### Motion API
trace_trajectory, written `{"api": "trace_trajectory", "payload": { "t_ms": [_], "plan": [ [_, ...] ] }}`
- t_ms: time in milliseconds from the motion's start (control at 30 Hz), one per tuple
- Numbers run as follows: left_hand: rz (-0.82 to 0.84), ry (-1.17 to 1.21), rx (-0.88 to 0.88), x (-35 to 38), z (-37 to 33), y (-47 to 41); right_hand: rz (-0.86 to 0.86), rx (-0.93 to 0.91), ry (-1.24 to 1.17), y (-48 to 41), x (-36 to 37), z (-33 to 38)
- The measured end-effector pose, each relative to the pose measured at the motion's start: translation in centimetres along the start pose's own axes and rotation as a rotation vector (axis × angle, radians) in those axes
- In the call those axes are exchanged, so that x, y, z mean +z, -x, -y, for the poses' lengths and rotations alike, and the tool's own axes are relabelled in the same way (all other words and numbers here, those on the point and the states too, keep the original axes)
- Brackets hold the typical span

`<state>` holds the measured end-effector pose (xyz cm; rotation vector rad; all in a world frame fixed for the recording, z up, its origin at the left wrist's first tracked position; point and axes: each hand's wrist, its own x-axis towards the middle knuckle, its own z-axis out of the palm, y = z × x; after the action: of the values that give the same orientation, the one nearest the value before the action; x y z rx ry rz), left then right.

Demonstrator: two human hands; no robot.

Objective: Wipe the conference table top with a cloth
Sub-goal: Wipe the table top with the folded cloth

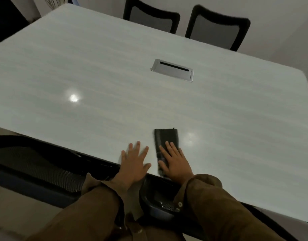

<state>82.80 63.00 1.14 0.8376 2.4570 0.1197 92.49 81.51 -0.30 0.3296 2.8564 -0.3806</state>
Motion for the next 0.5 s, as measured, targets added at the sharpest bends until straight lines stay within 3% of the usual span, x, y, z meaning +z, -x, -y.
{"api": "trace_trajectory", "payload": {
  "t_ms": [67,233,400,500],
  "plan": [
    [-0.021,-0.028,-0.010,1.1,-0.7,0.0,-0.005,-0.135,0.038,2.6,0.5,-3.2],
    [-0.061,-0.023,-0.019,2.5,-0.3,-0.9,-0.136,-0.068,0.014,2.0,-0.6,-11.9],
    [0.058,-0.075,-0.072,2.0,-1.1,-1.3,-0.127,0.167,0.007,-9.1,-4.5,-16.1],
    [0.139,-0.108,-0.107,0.8,-1.8,-1.6,-0.077,0.271,-0.002,-13.9,-5.7,-14.9]
  ]
}}
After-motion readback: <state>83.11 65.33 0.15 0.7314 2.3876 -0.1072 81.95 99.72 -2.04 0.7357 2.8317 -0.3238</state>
